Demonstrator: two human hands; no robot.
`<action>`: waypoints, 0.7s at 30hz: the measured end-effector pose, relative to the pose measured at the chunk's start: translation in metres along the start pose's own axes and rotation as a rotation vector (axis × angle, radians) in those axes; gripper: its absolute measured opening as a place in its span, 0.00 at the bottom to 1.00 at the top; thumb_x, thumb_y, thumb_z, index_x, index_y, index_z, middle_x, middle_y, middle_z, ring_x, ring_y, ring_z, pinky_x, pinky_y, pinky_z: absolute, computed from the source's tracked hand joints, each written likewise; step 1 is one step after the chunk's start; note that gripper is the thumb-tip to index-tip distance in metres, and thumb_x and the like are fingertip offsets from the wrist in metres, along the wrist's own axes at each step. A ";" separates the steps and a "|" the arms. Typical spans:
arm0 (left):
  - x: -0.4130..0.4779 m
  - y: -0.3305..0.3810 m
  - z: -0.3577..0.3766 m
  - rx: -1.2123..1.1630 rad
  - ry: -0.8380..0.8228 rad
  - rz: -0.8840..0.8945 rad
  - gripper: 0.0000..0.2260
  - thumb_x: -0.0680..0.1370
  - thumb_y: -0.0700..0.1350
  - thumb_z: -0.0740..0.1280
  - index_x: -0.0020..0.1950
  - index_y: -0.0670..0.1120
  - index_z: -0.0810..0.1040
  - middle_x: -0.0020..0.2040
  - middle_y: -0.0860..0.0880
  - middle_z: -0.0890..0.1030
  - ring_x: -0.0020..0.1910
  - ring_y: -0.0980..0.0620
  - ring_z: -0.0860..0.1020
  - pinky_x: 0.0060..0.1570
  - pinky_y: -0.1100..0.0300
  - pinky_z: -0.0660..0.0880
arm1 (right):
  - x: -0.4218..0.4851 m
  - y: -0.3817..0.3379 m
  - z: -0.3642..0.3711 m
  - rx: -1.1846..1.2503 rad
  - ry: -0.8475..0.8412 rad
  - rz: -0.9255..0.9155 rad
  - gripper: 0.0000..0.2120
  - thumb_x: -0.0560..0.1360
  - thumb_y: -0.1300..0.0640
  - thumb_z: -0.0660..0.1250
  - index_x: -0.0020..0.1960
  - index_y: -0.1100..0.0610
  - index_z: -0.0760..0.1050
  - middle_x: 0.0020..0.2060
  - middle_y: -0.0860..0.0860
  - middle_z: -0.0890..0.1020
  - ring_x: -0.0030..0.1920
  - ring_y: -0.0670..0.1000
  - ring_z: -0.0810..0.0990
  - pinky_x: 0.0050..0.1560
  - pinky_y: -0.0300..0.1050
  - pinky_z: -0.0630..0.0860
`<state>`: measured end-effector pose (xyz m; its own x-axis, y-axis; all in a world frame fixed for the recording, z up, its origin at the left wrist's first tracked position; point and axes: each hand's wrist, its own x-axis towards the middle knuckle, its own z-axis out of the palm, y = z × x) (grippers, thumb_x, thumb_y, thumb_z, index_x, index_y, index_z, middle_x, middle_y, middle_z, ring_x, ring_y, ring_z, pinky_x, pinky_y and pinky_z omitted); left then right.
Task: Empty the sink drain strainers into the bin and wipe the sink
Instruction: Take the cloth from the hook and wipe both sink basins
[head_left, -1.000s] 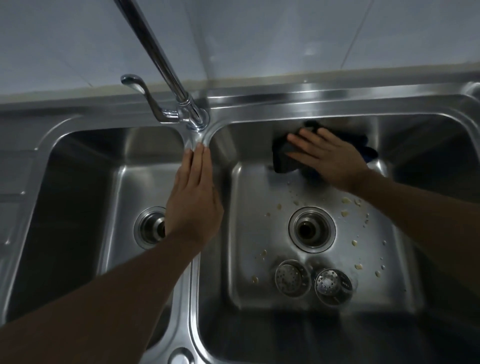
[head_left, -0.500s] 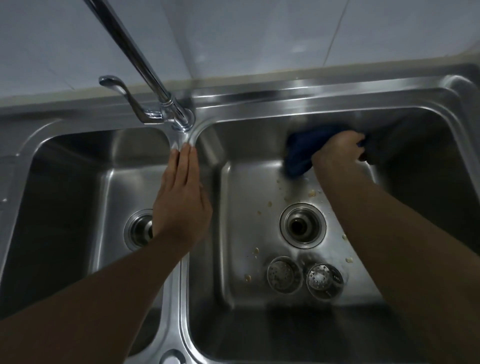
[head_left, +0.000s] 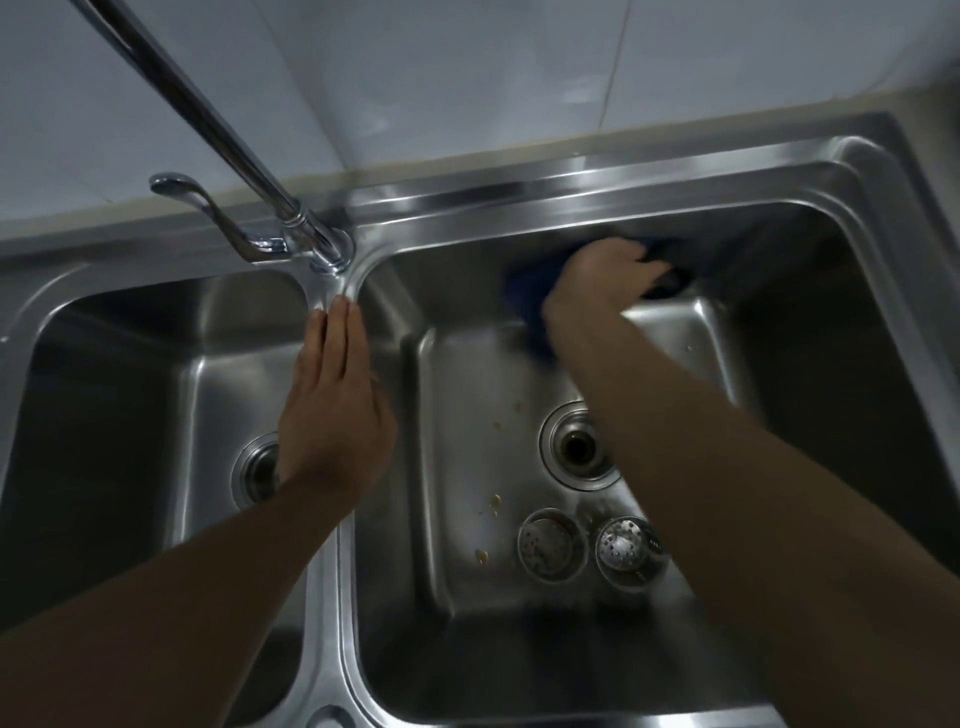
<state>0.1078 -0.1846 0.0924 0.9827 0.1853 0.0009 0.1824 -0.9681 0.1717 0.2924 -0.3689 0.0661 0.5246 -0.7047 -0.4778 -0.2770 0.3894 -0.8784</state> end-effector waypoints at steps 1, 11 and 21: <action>0.000 0.000 0.000 -0.003 0.000 0.000 0.28 0.82 0.38 0.56 0.81 0.37 0.52 0.82 0.42 0.53 0.81 0.43 0.49 0.78 0.47 0.56 | -0.017 0.008 0.004 -0.042 -0.042 -0.034 0.23 0.84 0.59 0.53 0.78 0.64 0.57 0.74 0.61 0.66 0.69 0.59 0.70 0.64 0.34 0.59; 0.001 0.002 0.001 -0.002 0.003 -0.008 0.27 0.82 0.39 0.55 0.81 0.37 0.52 0.82 0.42 0.53 0.81 0.42 0.49 0.79 0.49 0.54 | -0.021 0.016 -0.005 -0.430 -0.068 -0.311 0.26 0.85 0.60 0.53 0.80 0.64 0.49 0.79 0.60 0.54 0.77 0.56 0.61 0.72 0.41 0.57; 0.001 -0.001 0.003 0.002 0.014 -0.006 0.27 0.82 0.39 0.55 0.81 0.38 0.51 0.82 0.41 0.53 0.81 0.43 0.49 0.79 0.48 0.54 | -0.053 0.095 -0.053 -1.244 -1.083 -1.349 0.28 0.76 0.57 0.63 0.76 0.52 0.67 0.77 0.56 0.64 0.75 0.60 0.65 0.55 0.57 0.79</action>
<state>0.1086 -0.1840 0.0897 0.9811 0.1932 0.0141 0.1881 -0.9674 0.1698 0.1953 -0.3261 0.0077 0.8203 0.5656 0.0853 0.5555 -0.7522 -0.3544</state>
